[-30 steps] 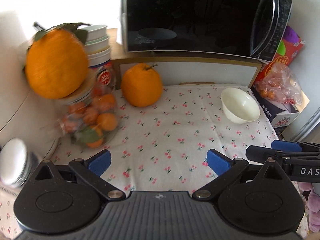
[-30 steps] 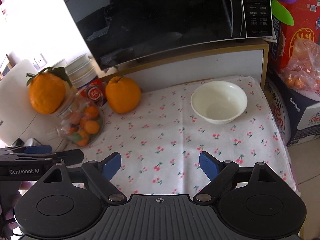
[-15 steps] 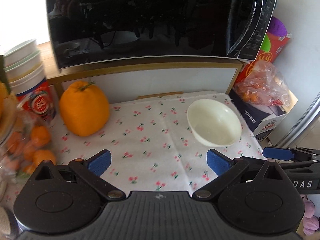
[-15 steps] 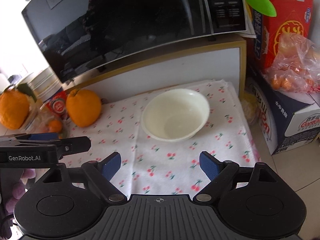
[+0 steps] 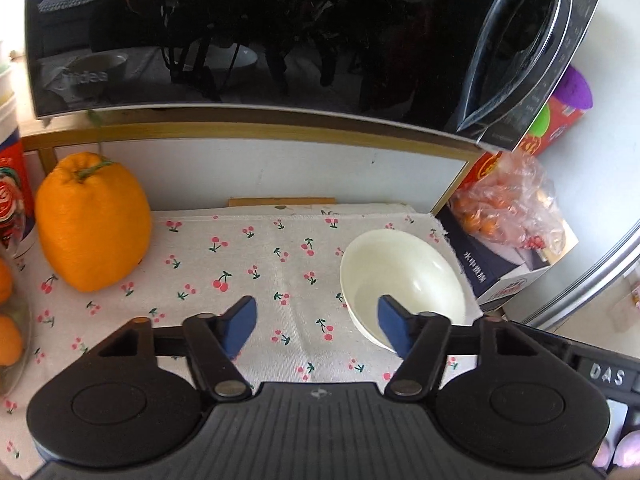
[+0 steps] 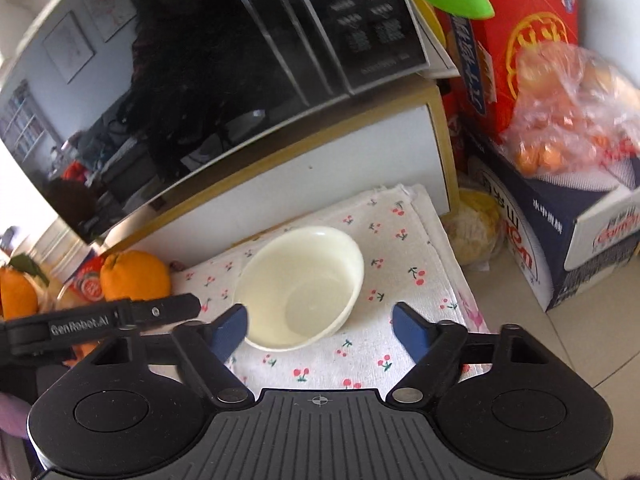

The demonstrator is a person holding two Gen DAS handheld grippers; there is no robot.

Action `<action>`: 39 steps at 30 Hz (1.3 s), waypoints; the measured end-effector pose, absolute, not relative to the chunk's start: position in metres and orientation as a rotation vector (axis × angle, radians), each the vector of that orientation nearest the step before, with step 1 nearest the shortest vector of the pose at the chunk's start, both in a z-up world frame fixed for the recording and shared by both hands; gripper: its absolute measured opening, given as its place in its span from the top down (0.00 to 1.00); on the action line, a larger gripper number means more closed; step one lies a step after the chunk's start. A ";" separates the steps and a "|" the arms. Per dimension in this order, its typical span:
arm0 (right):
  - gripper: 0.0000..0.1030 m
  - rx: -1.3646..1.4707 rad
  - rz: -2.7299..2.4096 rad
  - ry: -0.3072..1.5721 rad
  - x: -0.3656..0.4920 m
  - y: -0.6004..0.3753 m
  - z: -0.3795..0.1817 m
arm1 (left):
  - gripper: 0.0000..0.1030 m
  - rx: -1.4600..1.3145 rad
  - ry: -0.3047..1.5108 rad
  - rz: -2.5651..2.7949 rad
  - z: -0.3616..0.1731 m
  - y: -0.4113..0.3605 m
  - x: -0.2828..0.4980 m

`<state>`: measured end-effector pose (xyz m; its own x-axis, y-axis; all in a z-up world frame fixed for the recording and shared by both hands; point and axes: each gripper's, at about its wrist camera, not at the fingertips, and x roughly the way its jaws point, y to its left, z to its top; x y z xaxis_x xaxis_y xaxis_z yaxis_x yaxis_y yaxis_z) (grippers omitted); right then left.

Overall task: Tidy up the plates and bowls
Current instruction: 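Close the left tool on the bowl rim while the right tool grips it, then lift the bowl with both tools and carry it back toward the plate stack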

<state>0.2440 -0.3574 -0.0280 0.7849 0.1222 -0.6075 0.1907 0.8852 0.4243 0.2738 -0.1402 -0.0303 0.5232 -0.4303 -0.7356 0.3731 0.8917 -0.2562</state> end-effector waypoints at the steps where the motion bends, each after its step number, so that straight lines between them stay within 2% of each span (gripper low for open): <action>1: 0.43 0.510 -0.043 0.677 0.247 -0.360 -0.031 | 0.47 -0.075 0.905 -0.485 -0.032 -0.142 0.275; 3: 0.59 0.552 -0.048 0.685 0.251 -0.364 -0.037 | 0.56 -0.106 0.923 -0.502 -0.037 -0.143 0.280; 5: 0.67 0.579 -0.047 0.685 0.255 -0.367 -0.041 | 0.63 -0.125 0.942 -0.513 -0.041 -0.146 0.284; 9: 0.77 0.583 -0.069 0.696 0.262 -0.367 -0.048 | 0.77 -0.110 0.937 -0.522 -0.046 -0.153 0.288; 16: 0.85 0.590 -0.081 0.707 0.270 -0.369 -0.057 | 0.87 -0.097 0.937 -0.521 -0.051 -0.160 0.292; 20: 0.92 0.614 -0.074 0.706 0.271 -0.370 -0.061 | 0.93 -0.109 0.938 -0.527 -0.054 -0.159 0.292; 39: 0.92 0.569 -0.059 0.721 0.243 -0.336 -0.014 | 0.93 -0.095 0.943 -0.470 -0.014 -0.133 0.260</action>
<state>0.2433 -0.3360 -0.0136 0.7561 0.1401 -0.6393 0.2422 0.8476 0.4722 0.2604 -0.1331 -0.0138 0.4945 -0.4276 -0.7568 0.3464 0.8955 -0.2796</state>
